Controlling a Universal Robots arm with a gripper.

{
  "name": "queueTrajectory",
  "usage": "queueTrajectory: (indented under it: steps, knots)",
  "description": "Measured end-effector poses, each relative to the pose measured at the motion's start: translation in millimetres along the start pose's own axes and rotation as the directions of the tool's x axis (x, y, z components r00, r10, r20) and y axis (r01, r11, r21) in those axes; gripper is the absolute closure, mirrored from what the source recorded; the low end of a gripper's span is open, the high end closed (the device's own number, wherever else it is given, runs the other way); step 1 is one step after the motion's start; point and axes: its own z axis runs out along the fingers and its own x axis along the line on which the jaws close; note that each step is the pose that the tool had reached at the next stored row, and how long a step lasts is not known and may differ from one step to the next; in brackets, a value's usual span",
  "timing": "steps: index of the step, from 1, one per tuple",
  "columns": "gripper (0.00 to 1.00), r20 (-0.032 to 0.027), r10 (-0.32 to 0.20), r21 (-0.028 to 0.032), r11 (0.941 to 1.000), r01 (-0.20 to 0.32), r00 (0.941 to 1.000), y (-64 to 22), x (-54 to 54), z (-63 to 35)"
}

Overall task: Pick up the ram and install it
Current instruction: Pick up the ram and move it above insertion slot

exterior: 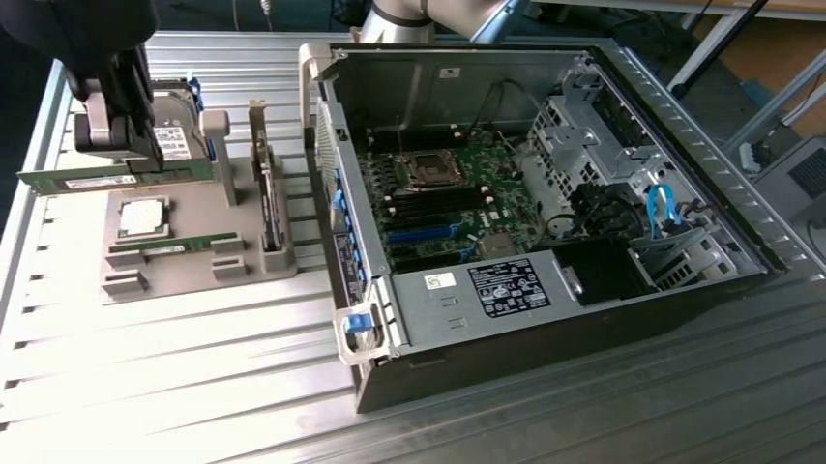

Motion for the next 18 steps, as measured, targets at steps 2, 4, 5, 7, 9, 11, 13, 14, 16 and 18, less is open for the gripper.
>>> queueTrajectory:
  steps: [2, 4, 5, 7, 9, 11, 13, 14, 16, 18]
  knots:
    - [0.88, 0.0000, 0.000, 0.0000, 1.0000, 0.000, 1.0000, 0.1, -0.1, -3.3]
    - [0.88, 0.0000, 0.000, 0.0000, 1.0000, 0.000, 1.0000, 0.2, -0.1, -5.8]
    - [0.88, 0.0001, 0.000, 0.0000, 1.0000, 0.000, 1.0000, 0.3, -0.2, -6.8]
    - [0.88, 0.0000, 0.000, 0.0001, 1.0000, 0.000, 1.0000, 0.4, -0.2, -9.5]
    - [0.88, 0.0001, 0.000, 0.0001, 1.0000, 0.000, 1.0000, 0.5, -0.3, -11.5]
    - [0.88, 0.0001, 0.000, 0.0001, 1.0000, 0.000, 1.0000, 0.5, -0.3, -11.7]
    - [0.88, 0.0000, 0.000, 0.0000, 1.0000, 0.000, 1.0000, 0.5, -0.3, -11.8]
    - [0.88, 0.0000, 0.000, 0.0000, 1.0000, 0.000, 1.0000, 0.5, -0.3, -11.8]
    - [0.88, -0.0001, 0.000, -0.0002, 1.0000, 0.000, 1.0000, 0.5, -0.3, -12.8]
    - [0.88, 0.0001, 0.000, 0.0001, 1.0000, 0.000, 1.0000, 0.6, -0.3, -14.3]
